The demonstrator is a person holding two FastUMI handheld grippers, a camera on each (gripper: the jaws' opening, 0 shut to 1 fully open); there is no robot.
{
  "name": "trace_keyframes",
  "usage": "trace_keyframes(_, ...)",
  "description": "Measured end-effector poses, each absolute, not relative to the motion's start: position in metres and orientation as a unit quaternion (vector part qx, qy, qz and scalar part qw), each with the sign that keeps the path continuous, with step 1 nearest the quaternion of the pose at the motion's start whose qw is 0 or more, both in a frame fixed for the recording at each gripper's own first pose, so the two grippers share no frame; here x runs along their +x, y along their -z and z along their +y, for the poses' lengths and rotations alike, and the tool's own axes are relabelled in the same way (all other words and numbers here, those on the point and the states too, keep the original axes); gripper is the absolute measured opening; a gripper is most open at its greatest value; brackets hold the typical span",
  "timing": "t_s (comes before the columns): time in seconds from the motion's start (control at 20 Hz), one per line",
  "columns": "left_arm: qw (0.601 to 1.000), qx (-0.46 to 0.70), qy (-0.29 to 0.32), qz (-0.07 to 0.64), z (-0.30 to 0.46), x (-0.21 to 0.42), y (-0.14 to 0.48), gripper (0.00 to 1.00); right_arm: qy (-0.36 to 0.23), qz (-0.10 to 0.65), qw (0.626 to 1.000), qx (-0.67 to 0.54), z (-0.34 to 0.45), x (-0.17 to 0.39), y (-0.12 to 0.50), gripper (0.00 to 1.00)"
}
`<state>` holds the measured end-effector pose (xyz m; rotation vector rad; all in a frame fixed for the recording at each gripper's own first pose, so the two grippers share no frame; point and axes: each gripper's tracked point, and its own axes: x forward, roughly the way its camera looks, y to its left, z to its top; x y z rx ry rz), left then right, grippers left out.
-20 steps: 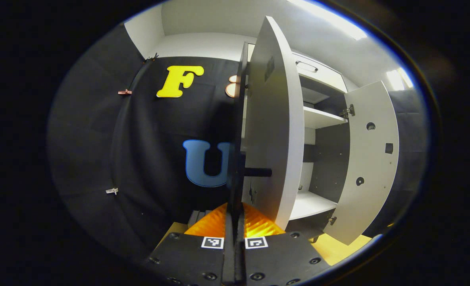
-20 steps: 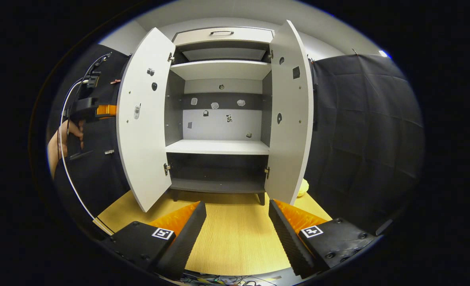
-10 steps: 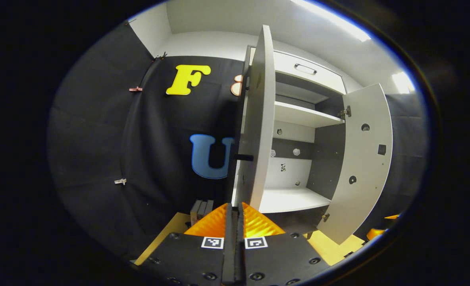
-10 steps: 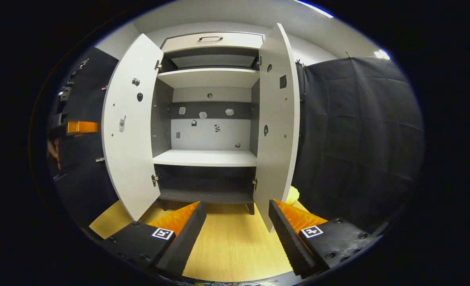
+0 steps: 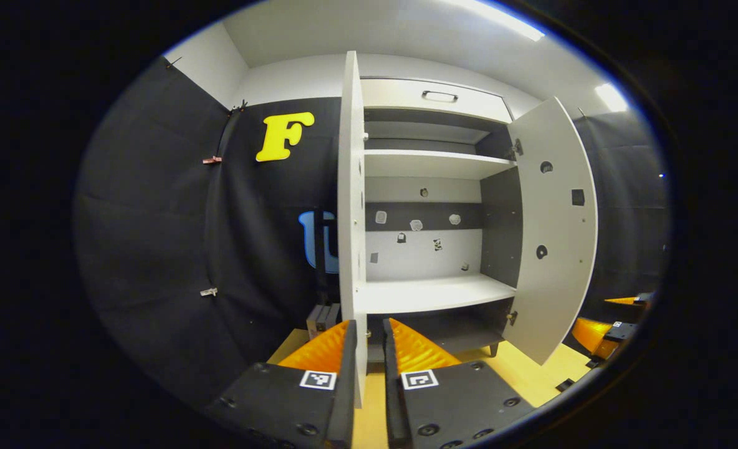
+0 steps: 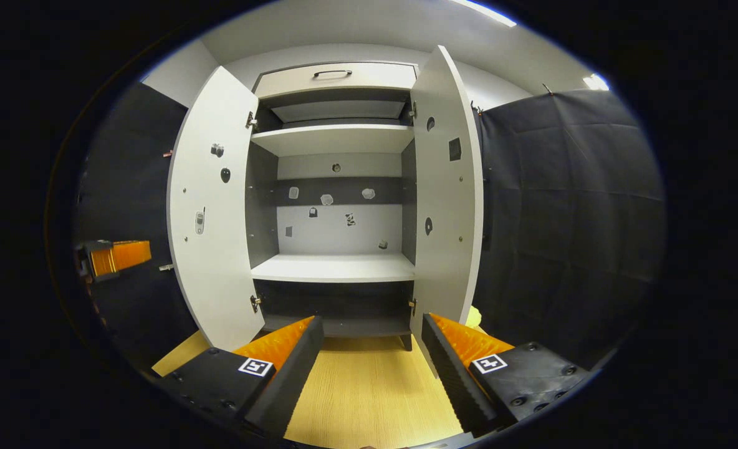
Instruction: Open the right door of the double-door shoe cabinet with the right hand, and open the left door with the left hand.
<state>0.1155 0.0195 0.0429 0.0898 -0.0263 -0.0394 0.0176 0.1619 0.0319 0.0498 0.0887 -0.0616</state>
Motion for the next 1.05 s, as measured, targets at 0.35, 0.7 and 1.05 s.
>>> trace_keyframes(0.35, 0.998, 0.043, 0.038, -0.015, -0.001, 0.100, -0.021, 0.91, 0.060, 0.049, 0.997, 0.028, 0.148, 0.001, -0.025, 1.00)
trace_keyframes(0.7, 0.998, 0.039, 0.045, 0.000, -0.005, 0.096, -0.001, 0.95, 0.068, 0.041, 0.996, 0.026, 0.149, -0.001, -0.028, 1.00)
trace_keyframes(1.05, 0.998, 0.034, 0.057, 0.001, -0.009, 0.106, 0.005, 0.95, 0.074, 0.039, 0.996, 0.032, 0.157, -0.002, -0.027, 1.00)
